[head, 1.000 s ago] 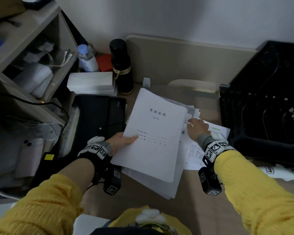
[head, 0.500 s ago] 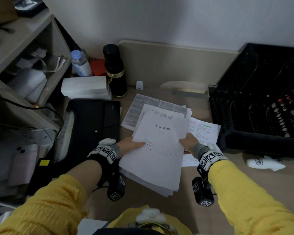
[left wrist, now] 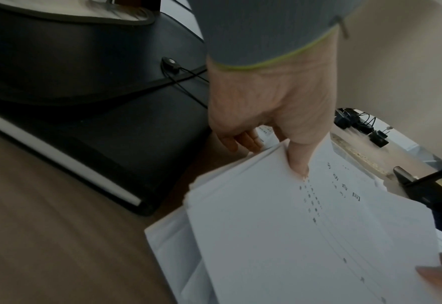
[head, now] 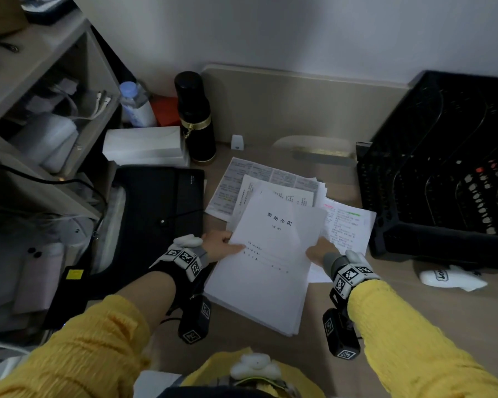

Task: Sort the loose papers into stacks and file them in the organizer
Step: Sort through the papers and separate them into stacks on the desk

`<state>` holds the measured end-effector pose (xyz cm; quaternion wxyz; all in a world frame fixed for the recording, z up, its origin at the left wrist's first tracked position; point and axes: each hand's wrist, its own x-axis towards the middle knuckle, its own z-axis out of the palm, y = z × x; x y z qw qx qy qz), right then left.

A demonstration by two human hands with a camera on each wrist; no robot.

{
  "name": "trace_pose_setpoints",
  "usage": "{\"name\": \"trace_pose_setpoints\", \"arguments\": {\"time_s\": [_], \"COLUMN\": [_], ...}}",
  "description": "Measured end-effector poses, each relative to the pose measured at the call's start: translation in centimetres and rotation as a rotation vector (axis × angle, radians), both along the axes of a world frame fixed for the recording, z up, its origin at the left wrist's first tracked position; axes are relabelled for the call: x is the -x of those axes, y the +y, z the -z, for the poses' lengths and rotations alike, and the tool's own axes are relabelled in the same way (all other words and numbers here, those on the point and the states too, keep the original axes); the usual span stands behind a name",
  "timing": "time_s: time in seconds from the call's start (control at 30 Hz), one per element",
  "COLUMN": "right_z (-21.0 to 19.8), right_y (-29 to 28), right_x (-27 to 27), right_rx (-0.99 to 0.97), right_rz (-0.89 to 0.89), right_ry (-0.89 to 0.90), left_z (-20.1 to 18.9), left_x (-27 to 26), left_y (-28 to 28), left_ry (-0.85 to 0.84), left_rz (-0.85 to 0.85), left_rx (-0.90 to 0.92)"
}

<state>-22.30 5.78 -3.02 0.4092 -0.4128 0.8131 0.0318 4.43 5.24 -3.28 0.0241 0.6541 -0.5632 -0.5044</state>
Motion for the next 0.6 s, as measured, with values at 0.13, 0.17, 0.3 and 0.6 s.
{"name": "trace_pose_setpoints", "arguments": {"time_s": [0.13,0.17,0.3,0.6], "right_z": [0.2,0.3,0.3,0.0], "right_y": [-0.2,-0.2,-0.1,0.1], "right_x": [0.2,0.2,0.3,1.2], "right_rx": [-0.028,-0.027,-0.001,-0.007], "right_rz": [-0.036,-0.025,0.034,0.087], "right_ry": [0.049,0.028,-0.044,-0.054], "left_z": [-0.3,-0.7,-1.6,-0.8], "left_x": [0.4,0.5,0.9,2.3], "left_y": [0.2,0.3,0.6,0.1], "left_ry": [-0.057,-0.083,-0.200,0.010], "left_rz": [0.039,0.067,0.111,0.012], "left_rx": [0.032,0.044,0.076,0.080]}}
